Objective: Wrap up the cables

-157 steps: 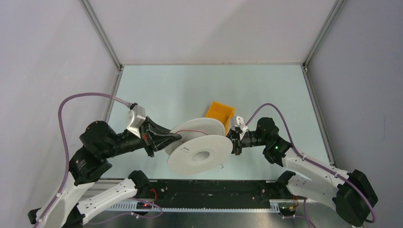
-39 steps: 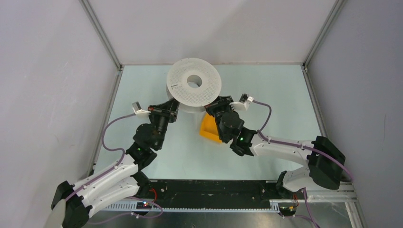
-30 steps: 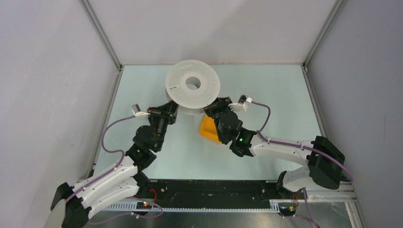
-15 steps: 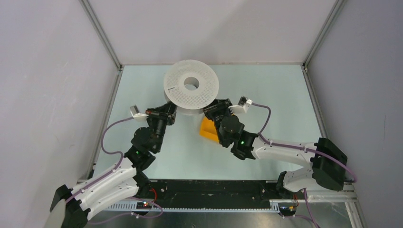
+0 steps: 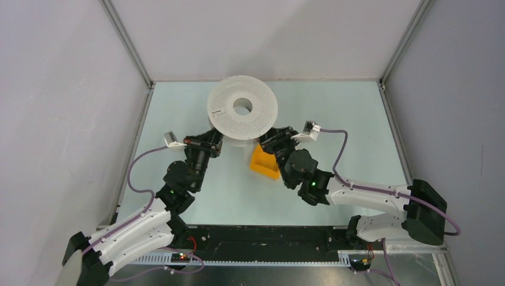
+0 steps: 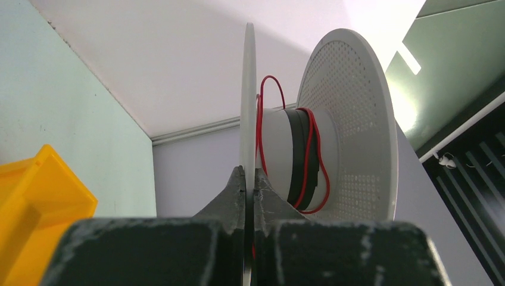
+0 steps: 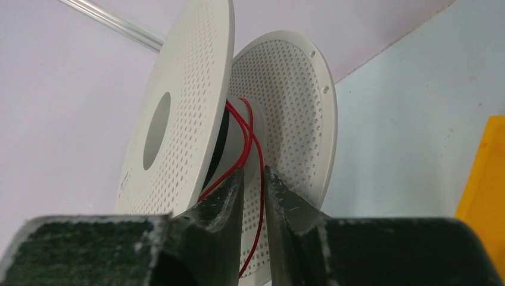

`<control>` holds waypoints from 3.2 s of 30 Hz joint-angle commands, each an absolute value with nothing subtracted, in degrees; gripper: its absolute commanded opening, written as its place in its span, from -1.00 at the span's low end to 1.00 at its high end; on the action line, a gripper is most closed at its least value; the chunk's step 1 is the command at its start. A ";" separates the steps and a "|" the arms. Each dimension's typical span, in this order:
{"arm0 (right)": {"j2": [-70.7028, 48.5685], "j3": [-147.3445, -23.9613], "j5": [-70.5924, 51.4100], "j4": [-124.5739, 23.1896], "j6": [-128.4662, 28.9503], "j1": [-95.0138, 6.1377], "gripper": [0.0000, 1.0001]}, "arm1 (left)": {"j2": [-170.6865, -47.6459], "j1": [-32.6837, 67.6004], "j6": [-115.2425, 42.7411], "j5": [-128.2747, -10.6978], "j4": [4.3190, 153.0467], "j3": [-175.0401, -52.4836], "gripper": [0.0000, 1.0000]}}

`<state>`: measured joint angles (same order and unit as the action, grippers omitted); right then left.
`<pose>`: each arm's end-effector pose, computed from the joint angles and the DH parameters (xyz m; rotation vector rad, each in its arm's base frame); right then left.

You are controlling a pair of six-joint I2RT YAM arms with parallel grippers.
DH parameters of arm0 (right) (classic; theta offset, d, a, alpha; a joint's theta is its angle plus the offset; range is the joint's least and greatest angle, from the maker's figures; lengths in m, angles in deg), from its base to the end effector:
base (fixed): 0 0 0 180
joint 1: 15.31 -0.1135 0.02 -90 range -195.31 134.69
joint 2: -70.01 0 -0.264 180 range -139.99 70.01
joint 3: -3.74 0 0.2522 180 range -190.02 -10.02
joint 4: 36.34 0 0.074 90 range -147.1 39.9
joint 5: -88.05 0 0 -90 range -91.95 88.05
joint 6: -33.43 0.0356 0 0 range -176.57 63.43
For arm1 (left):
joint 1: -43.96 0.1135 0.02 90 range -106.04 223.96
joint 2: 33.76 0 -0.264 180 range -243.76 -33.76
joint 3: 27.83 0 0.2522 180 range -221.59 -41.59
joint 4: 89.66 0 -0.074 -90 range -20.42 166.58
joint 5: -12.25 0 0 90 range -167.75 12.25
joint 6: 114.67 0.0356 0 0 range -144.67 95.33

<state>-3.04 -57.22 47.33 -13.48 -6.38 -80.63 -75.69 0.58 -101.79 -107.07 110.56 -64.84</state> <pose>0.1436 0.2478 0.3314 0.5615 1.4308 1.0448 0.1400 -0.1083 0.2960 -0.8719 1.2093 -1.4213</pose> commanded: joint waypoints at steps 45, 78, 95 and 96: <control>22.31 -50.36 -7.70 -22.38 -54.18 -72.18 -0.23 | -74.72 1.14 -105.67 -102.68 120.29 -67.26 -1.00; -1.19 -57.54 18.48 -4.08 -79.07 -82.84 -1.00 | -76.39 1.03 -107.42 -101.06 120.26 -67.36 -1.00; -5.97 -62.45 23.83 -3.36 -83.86 -85.93 -1.00 | -76.20 1.07 -103.18 -101.20 120.26 -65.98 -1.00; -6.35 -63.27 23.95 -3.70 -84.24 -86.13 -1.00 | -76.23 1.05 -102.46 -101.12 120.04 -66.01 -1.00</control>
